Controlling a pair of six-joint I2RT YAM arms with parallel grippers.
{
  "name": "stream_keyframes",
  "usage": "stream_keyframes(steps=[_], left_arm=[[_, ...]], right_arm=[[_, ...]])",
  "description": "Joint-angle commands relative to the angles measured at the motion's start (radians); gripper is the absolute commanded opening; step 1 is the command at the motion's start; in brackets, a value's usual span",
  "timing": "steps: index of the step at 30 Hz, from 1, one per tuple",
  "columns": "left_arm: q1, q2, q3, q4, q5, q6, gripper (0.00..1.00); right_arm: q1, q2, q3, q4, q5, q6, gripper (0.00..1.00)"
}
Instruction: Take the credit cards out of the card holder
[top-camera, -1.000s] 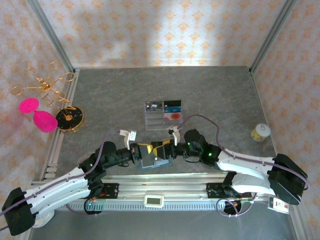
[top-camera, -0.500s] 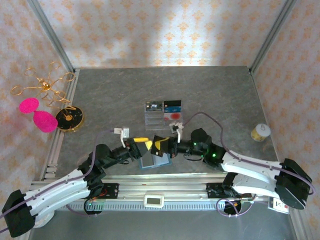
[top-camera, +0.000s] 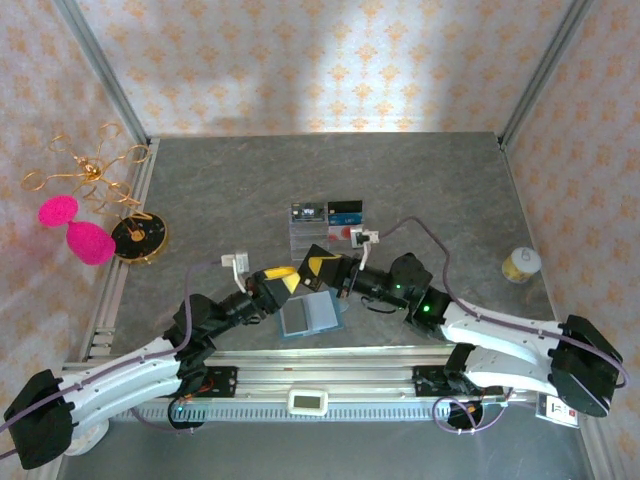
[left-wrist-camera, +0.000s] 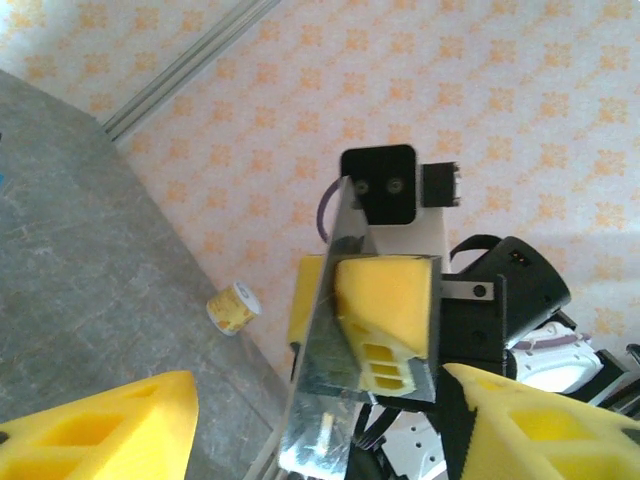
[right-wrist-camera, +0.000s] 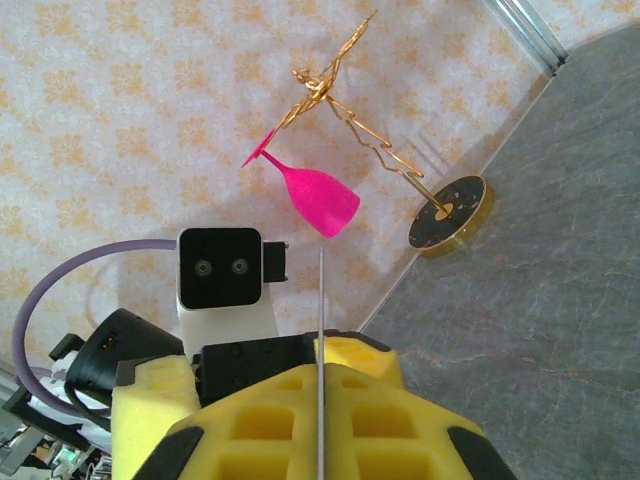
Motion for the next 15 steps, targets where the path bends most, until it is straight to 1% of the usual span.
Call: stream_keyframes(steps=[1, 3, 4, 8, 10, 12, 14, 15], left_arm=[[0.000, -0.005, 0.003, 0.083, 0.041, -0.010, 0.53], [0.000, -0.003, 0.003, 0.081, 0.044, -0.010, 0.47], [0.000, 0.001, 0.005, 0.077, 0.043, -0.011, 0.46], [-0.002, 0.016, 0.008, 0.066, 0.040, -0.016, 0.47], [-0.001, 0.011, 0.011, 0.038, 0.021, -0.015, 0.50], [-0.001, -0.004, 0.007, 0.027, 0.002, -0.015, 0.53], [-0.002, -0.017, 0.002, 0.032, 0.000, -0.013, 0.53], [-0.001, -0.019, 0.002, 0.035, 0.001, -0.013, 0.50]], right_arm=[[0.011, 0.010, 0.037, 0.050, 0.039, 0.005, 0.00], [0.013, 0.018, 0.035, 0.054, 0.052, 0.005, 0.00], [0.014, 0.022, 0.035, 0.056, 0.057, 0.006, 0.00], [0.022, 0.038, 0.035, 0.086, 0.045, 0.001, 0.00], [0.030, 0.033, 0.035, 0.103, 0.037, -0.004, 0.00], [0.041, 0.014, 0.029, 0.112, 0.059, -0.015, 0.00], [0.046, 0.002, 0.028, 0.111, 0.083, -0.023, 0.00], [0.046, 0.004, 0.036, 0.096, 0.089, -0.028, 0.00]])
